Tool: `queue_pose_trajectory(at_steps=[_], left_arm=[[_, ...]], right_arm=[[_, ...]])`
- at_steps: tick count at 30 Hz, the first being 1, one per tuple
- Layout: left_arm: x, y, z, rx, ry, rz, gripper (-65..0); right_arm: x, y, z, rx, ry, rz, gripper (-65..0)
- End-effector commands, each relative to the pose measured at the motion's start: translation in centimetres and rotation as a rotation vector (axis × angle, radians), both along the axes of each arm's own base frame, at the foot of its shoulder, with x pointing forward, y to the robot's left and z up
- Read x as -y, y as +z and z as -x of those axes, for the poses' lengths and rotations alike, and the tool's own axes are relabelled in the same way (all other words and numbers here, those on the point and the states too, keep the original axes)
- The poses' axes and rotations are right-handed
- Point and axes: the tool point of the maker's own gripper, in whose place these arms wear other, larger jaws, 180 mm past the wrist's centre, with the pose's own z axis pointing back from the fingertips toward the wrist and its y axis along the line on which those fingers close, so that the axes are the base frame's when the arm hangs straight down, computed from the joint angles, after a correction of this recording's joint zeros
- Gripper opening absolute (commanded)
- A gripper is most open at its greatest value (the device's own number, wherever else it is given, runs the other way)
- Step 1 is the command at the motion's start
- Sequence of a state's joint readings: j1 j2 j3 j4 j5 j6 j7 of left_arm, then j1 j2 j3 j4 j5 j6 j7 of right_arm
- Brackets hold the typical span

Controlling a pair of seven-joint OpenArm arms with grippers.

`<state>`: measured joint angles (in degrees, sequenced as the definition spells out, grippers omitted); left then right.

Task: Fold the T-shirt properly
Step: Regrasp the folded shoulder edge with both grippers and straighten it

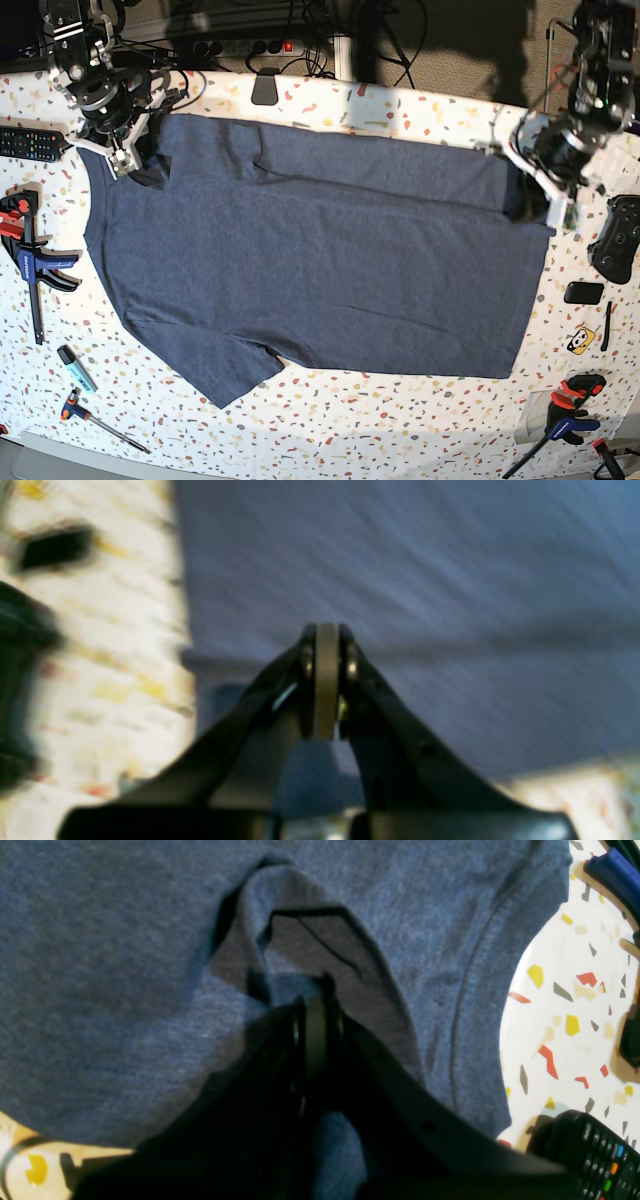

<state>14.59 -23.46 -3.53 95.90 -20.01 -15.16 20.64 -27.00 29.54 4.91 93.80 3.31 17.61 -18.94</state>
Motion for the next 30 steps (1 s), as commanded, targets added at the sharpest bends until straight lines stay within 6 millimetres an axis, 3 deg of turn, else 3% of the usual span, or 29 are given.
queue_pose_trajectory(at_steps=[1,4,7,10,23,30], left_arm=[[-0.5,0.2,-0.3,0.01,0.002,-0.009,-65.0],[-1.9,-1.7,-0.7,-0.08,0.029,-0.048,-65.0],[-3.1,-4.4,0.1,-0.248,0.049,-0.089,-65.0],[-3.3,-5.4,1.0,-0.325,0.047,-0.106,-65.0],[-1.6,-10.0,10.2,-0.489,-0.067,-0.081,-65.0],[-2.2,-10.8,12.0,-0.515,-0.077,-0.131,-65.0]], right_arm=[[0.8,-0.2,0.6,-0.037,0.001,0.029,-65.0],[0.8,-0.2,0.6,-0.038,0.0,0.029,-65.0],[0.8,-0.2,0.6,-0.038,0.001,0.029,-65.0],[0.8,-0.2,0.6,-0.038,0.001,0.029,-65.0],[0.9,-0.4,1.0,-0.056,-0.001,0.034,-65.0],[0.7,-0.6,3.0,-0.092,0.019,0.042,-65.0]])
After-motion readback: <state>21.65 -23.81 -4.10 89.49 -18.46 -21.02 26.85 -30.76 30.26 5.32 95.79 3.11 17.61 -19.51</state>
